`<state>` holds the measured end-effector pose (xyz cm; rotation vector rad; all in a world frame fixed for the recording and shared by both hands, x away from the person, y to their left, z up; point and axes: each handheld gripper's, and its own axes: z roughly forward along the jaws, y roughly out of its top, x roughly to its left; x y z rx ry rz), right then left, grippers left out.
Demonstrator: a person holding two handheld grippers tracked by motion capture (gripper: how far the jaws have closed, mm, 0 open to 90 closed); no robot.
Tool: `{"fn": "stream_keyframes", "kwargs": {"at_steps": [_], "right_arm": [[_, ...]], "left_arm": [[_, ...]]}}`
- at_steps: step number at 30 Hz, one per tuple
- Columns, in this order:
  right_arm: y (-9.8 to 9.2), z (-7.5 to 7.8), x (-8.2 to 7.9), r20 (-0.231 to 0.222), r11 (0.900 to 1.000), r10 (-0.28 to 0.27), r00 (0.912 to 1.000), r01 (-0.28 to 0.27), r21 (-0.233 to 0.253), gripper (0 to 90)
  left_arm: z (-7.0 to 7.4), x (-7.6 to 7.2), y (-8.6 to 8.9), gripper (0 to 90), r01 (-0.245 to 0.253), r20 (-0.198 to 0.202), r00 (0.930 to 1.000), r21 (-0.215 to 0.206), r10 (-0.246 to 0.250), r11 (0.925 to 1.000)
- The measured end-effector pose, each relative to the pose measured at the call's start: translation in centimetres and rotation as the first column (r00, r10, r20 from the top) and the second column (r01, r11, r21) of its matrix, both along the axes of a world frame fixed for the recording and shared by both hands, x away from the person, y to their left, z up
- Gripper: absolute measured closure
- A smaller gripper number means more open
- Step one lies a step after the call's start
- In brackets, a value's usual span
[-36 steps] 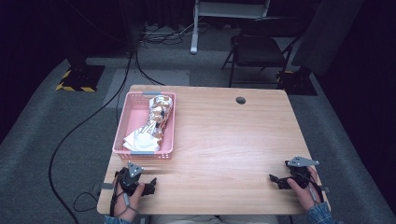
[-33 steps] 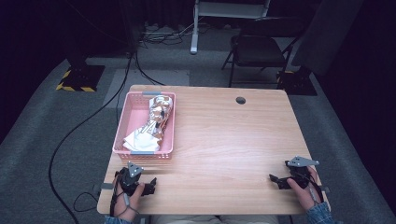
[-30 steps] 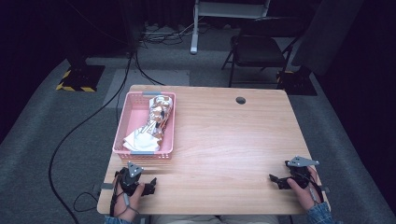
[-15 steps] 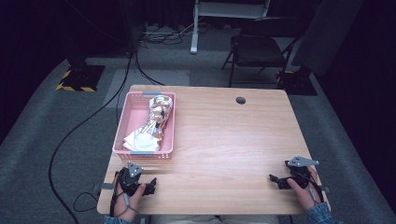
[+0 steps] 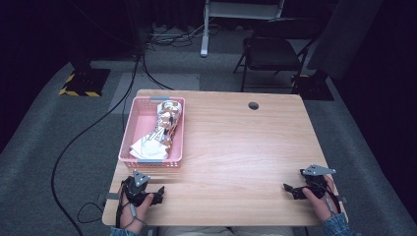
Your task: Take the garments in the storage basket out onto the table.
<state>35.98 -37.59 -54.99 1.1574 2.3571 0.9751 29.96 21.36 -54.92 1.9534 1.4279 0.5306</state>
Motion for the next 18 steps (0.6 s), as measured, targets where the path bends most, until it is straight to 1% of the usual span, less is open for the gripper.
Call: {"fn": "stream_keyframes", "kwargs": {"at_steps": [6, 12, 14, 15, 16, 17, 18], "right_arm": [[0.0, 0.0, 0.0, 0.000, 1.000, 0.000, 1.0000, 0.000, 0.000, 0.0], [0.0, 0.0, 0.0, 0.000, 1.000, -0.001, 1.0000, 0.001, 0.000, 0.0], [0.0, 0.0, 0.0, 0.000, 1.000, 0.000, 1.0000, 0.000, 0.000, 0.0], [0.0, 0.0, 0.0, 0.000, 1.000, 0.000, 1.0000, 0.000, 0.000, 0.0], [0.0, 0.0, 0.0, 0.000, 1.000, 0.000, 1.0000, 0.000, 0.000, 0.0], [0.0, 0.0, 0.0, 0.000, 1.000, 0.000, 1.0000, 0.000, 0.000, 0.0], [0.0, 0.0, 0.0, 0.000, 1.000, 0.000, 1.0000, 0.000, 0.000, 0.0]], "left_arm": [[0.7, -0.3, 0.1, 2.6, -0.024, 0.056, 0.9981, -0.007, 0.024, 0.9997], [1.4, -0.6, 0.0, 2.6, -0.035, 0.116, 0.9925, -0.021, 0.037, 0.9992], [1.5, -0.6, 0.0, 2.6, -0.037, 0.128, 0.9910, -0.023, 0.040, 0.9990], [1.6, -0.7, 0.0, 2.6, -0.034, 0.140, 0.9894, -0.022, 0.037, 0.9992], [1.6, -0.7, 0.0, 2.6, -0.034, 0.140, 0.9894, -0.022, 0.037, 0.9992], [1.8, -0.8, 0.0, 2.6, -0.037, 0.165, 0.9855, -0.021, 0.040, 0.9991], [2.0, -0.8, 0.0, 2.6, -0.040, 0.177, 0.9832, -0.023, 0.043, 0.9989]]}}
